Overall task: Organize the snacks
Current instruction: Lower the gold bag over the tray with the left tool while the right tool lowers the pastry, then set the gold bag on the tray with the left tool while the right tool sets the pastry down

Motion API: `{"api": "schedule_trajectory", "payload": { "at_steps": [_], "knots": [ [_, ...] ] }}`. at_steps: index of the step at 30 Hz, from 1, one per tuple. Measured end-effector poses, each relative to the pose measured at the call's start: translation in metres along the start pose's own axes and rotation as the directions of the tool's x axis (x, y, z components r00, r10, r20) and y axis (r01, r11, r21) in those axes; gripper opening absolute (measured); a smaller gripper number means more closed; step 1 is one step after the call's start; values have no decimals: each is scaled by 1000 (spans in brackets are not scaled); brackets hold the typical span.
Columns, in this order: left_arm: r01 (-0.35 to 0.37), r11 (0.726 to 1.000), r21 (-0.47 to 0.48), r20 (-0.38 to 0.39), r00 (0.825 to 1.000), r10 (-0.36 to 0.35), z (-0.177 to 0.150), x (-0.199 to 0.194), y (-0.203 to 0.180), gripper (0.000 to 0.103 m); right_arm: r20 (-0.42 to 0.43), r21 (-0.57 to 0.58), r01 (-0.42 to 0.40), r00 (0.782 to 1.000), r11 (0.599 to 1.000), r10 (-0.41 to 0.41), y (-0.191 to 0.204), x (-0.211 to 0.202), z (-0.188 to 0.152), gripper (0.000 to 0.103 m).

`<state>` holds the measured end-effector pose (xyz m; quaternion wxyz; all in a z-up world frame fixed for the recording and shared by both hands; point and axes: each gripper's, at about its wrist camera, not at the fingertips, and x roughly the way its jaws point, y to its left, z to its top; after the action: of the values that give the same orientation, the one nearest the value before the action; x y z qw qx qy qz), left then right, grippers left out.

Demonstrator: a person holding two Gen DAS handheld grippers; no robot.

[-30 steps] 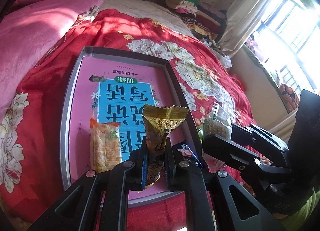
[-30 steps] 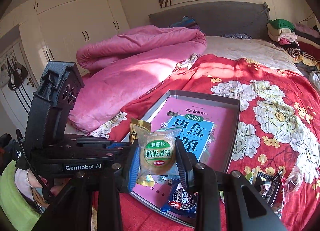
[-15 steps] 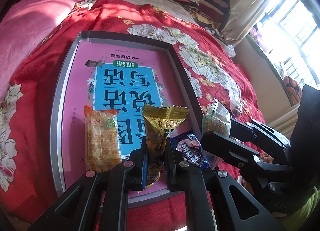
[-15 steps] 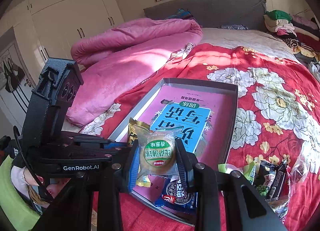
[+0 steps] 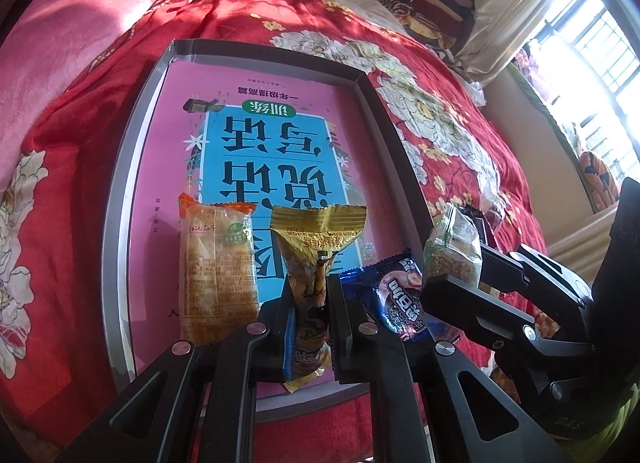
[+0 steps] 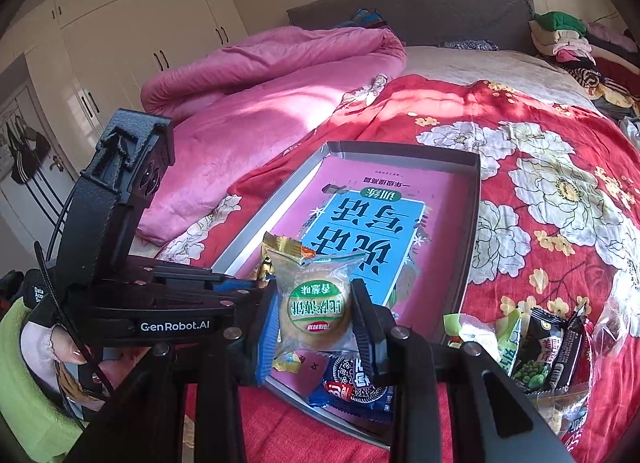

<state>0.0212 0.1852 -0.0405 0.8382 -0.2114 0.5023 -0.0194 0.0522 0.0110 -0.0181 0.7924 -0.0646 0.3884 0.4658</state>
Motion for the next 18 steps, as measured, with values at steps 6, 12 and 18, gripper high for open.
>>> {"api": "schedule_trajectory", "payload": {
  "at_steps": [6, 12, 18],
  "knots": [
    [-19, 1000, -8, -8, 1000, 19, 1, 3, 4, 13, -6, 4, 1, 1000, 1000, -1, -2, 2, -3, 34],
    [-31, 999, -19, -13, 999, 31, 2, 5, 9, 13, -15, 5, 0, 1000, 1000, 0, -2, 5, -4, 34],
    [-43, 999, -26, -11, 999, 43, 3, 3, 15, 13, -18, 1, -2, 1000, 1000, 2, -1, 6, -5, 34]
  ]
}}
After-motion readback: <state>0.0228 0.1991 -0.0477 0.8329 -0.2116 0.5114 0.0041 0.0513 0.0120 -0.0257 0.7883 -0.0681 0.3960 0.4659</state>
